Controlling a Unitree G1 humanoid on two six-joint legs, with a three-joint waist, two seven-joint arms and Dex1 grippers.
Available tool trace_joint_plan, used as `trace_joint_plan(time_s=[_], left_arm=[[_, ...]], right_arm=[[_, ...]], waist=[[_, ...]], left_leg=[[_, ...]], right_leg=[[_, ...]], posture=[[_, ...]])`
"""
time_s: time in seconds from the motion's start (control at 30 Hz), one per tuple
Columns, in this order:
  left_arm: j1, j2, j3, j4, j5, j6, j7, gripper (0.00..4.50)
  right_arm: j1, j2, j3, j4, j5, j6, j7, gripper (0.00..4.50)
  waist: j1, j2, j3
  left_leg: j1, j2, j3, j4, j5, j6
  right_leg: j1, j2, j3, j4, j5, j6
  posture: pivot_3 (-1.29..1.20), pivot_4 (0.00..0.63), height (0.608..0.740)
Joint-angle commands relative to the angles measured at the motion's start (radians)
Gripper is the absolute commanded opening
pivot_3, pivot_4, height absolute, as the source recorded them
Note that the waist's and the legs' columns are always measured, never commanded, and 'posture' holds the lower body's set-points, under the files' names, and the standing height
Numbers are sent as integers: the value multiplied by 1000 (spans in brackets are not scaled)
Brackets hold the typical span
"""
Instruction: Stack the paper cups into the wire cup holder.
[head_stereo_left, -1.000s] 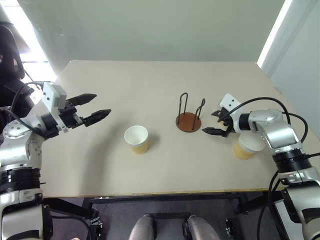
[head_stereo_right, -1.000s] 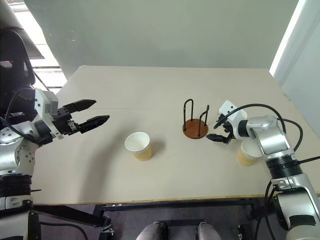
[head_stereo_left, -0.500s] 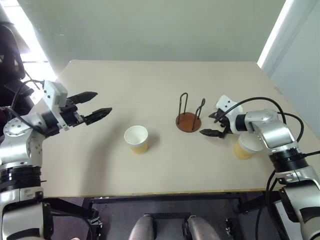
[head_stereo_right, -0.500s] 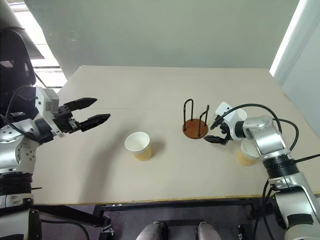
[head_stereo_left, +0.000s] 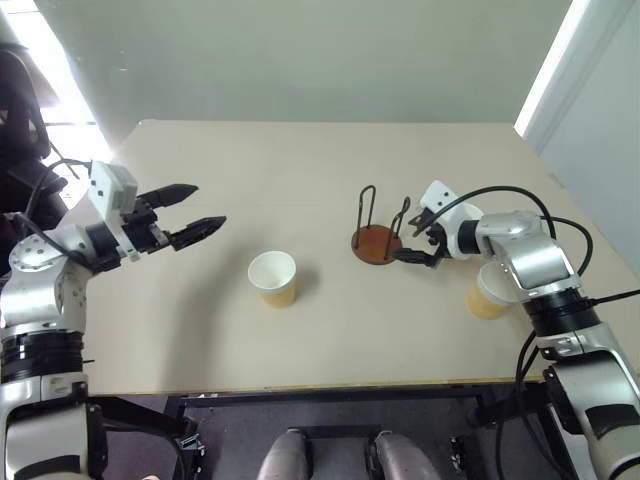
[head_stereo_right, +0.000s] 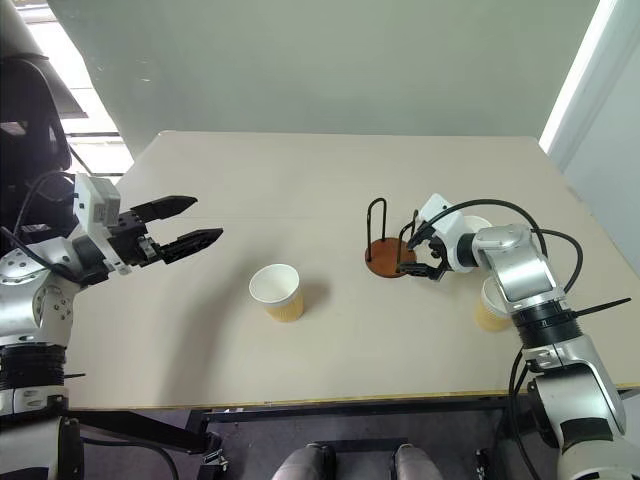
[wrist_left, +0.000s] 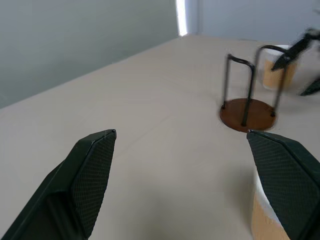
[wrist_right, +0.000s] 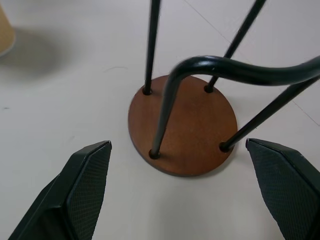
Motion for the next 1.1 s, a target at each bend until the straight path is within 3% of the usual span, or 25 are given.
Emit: trace_joint_plan(time_s=[0.03, 0.37, 0.73, 0.83, 1.1], left_arm=[[-24, 44, -22, -12, 5, -13, -86, 4500], [-108, 87, -96, 88, 48, -105, -301, 4500], [-181, 58, -118, 116, 64, -96, -313, 4500], [-183, 44, -119, 121, 68, -99, -310, 4500], [-181, 23, -122, 158, 80, -133, -314, 4500]], right_arm=[[-32, -4, -5, -10, -8, -11, -9, 4448], [-36, 16, -7, -14, -3, 8, -15, 4448], [-68, 51, -34, -22, 47, 124, -14, 4448], [-84, 65, -41, -20, 64, 168, -24, 3866], [-99, 77, -40, -30, 90, 224, -40, 943]], waist=[[0, 0, 0], [0, 0, 0], [-2, 0, 0], [-2, 0, 0], [-2, 0, 0]], left_leg=[[0, 0, 0, 0, 0, 0], [-1, 0, 0, -2, 0, 0], [-2, 0, 0, -3, 0, 0], [-1, 0, 0, -4, 0, 0], [-2, 0, 0, -4, 0, 0]], right_leg=[[0, 0, 0, 0, 0, 0], [-2, 0, 0, 0, 0, -1], [-3, 0, 0, 0, 0, -2], [-3, 0, 0, 0, 0, -2], [-3, 0, 0, 0, 0, -2]], posture=[[0, 150, 740], [0, 150, 740], [0, 150, 740], [0, 150, 740], [0, 150, 740]])
